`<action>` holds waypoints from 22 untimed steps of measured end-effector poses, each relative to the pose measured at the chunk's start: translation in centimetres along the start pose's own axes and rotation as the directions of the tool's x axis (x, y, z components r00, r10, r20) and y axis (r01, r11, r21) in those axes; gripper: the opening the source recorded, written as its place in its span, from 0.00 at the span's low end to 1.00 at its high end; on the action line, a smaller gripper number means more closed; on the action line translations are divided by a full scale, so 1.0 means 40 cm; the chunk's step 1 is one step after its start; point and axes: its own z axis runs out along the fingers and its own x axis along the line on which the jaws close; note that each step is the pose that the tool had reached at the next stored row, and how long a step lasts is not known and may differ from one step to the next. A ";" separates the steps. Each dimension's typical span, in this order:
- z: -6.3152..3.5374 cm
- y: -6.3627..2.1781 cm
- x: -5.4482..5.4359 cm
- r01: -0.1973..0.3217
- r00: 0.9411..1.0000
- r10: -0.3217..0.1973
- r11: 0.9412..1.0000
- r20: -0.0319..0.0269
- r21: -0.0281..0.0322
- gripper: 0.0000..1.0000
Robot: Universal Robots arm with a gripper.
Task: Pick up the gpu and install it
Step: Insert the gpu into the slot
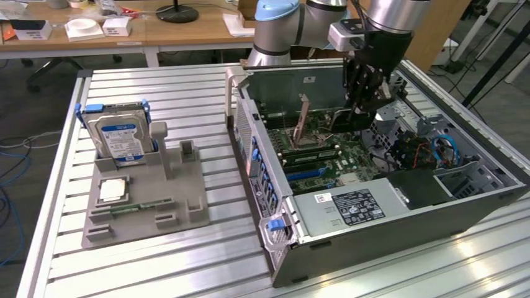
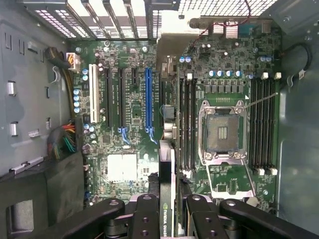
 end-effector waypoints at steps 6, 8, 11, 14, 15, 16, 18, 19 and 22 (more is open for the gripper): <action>0.010 0.001 0.000 0.000 1.000 0.000 1.000 0.000 0.000 0.26; 0.015 0.001 0.000 0.000 1.000 0.000 1.000 0.000 -0.001 0.26; 0.025 0.004 0.001 0.000 1.000 0.000 1.000 0.000 -0.001 0.26; 0.035 0.005 0.001 0.000 1.000 0.000 1.000 0.000 -0.004 0.26; 0.039 0.007 0.001 0.000 1.000 0.000 1.000 0.000 -0.004 0.26; 0.042 0.008 0.001 0.000 1.000 0.000 1.000 0.000 -0.004 0.26; 0.048 0.013 0.001 0.000 1.000 0.000 1.000 0.000 -0.004 0.26; 0.050 0.016 0.001 0.000 1.000 0.000 1.000 0.000 -0.004 0.26; 0.057 0.022 0.002 0.000 1.000 0.000 1.000 0.000 -0.004 0.26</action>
